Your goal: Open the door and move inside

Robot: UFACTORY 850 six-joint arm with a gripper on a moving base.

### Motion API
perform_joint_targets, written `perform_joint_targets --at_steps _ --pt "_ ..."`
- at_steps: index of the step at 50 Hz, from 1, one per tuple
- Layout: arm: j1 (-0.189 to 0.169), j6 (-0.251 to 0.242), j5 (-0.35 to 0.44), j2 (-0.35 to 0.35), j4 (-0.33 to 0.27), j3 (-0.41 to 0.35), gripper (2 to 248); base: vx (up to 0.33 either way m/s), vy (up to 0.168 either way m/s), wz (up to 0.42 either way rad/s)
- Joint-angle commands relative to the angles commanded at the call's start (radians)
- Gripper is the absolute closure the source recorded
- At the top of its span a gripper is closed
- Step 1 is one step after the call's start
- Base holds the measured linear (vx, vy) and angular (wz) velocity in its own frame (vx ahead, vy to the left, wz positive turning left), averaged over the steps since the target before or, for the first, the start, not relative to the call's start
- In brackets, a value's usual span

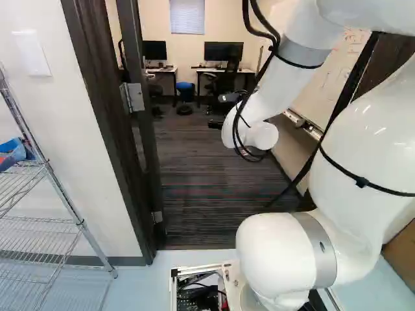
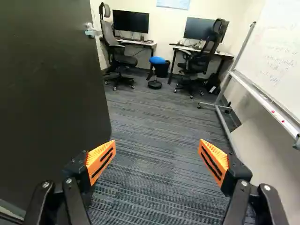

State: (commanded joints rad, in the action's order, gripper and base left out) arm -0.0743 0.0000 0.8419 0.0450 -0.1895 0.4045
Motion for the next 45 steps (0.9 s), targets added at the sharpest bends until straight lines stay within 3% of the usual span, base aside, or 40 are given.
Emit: perform_joint_targets --at_steps 45 --pt "0.058 0.000 0.024 0.183 0.148 -0.248 3 0.000 0.000 0.000"
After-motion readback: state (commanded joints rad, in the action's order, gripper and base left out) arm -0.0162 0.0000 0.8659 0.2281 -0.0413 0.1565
